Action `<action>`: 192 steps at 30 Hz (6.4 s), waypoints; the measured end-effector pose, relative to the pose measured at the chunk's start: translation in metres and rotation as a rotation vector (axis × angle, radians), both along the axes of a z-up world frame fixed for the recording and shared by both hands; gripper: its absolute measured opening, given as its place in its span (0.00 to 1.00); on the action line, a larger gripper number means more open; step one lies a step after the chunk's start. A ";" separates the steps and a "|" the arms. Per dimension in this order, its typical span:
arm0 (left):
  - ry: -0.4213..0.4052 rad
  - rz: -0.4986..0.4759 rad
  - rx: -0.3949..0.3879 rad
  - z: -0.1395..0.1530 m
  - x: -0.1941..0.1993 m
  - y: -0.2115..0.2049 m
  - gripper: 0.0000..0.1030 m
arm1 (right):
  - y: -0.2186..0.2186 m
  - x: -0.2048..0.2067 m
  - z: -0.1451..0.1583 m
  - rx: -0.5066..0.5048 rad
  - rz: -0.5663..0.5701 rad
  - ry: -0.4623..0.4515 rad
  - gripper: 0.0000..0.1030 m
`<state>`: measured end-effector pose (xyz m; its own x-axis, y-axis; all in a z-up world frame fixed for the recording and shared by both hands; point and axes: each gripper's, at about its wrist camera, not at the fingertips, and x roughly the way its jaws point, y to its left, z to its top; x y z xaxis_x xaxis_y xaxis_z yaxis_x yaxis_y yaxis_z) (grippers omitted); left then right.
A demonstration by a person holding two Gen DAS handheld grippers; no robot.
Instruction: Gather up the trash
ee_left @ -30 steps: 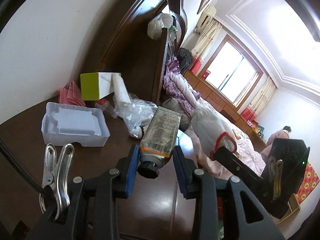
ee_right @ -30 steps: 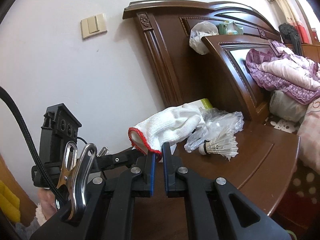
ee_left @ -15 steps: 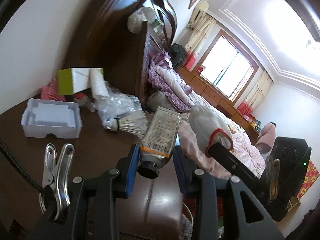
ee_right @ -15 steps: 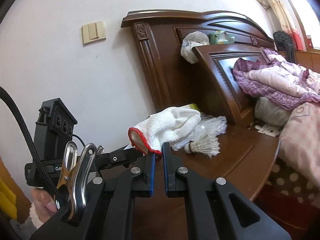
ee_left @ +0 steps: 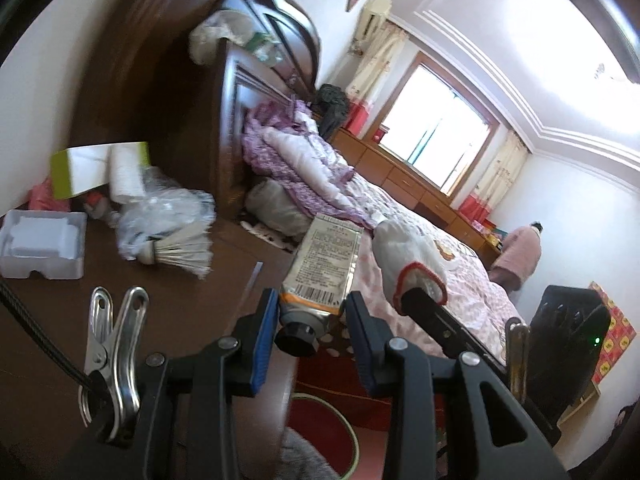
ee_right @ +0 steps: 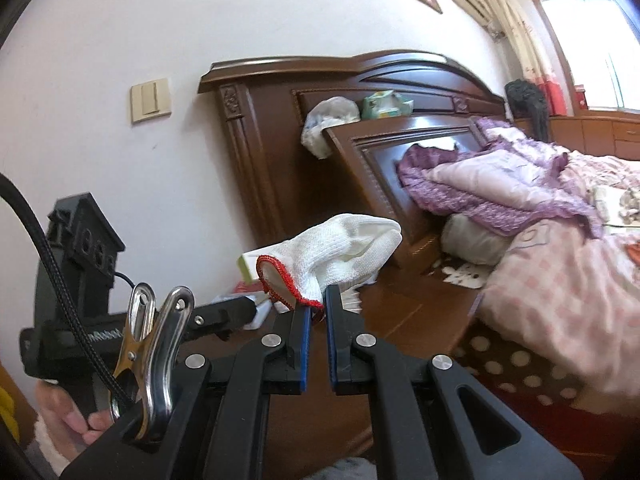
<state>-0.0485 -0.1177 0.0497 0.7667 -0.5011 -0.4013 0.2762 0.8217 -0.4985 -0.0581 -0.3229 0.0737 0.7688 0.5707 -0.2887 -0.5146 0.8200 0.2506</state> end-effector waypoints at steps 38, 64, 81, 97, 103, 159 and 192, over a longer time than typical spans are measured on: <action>0.135 -0.336 0.087 -0.045 0.024 -0.213 0.35 | -0.196 -0.044 -0.040 0.078 -0.327 0.081 0.07; 0.655 -0.272 0.204 -0.204 0.070 -0.270 0.35 | -0.243 -0.010 -0.200 0.119 -0.364 0.446 0.07; 0.929 -0.112 0.415 -0.308 0.095 -0.273 0.35 | -0.231 0.016 -0.333 0.158 -0.311 0.818 0.08; 1.025 0.023 0.445 -0.367 0.142 -0.265 0.35 | -0.210 0.045 -0.398 0.097 -0.393 0.983 0.08; 1.012 0.039 0.416 -0.370 0.157 -0.263 0.35 | -0.215 0.056 -0.396 0.096 -0.404 0.965 0.08; 1.015 -0.050 0.203 -0.345 0.137 -0.261 0.69 | -0.205 0.047 -0.356 0.135 -0.384 0.905 0.60; 0.519 -0.269 0.165 -0.143 0.081 -0.281 0.68 | -0.222 -0.009 -0.193 0.128 -0.427 0.520 0.61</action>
<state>0.0329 -0.3990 -0.0932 0.3051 -0.5496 -0.7777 0.2392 0.8347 -0.4961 -0.0671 -0.5444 -0.1192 0.7134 0.3030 -0.6319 0.0607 0.8716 0.4864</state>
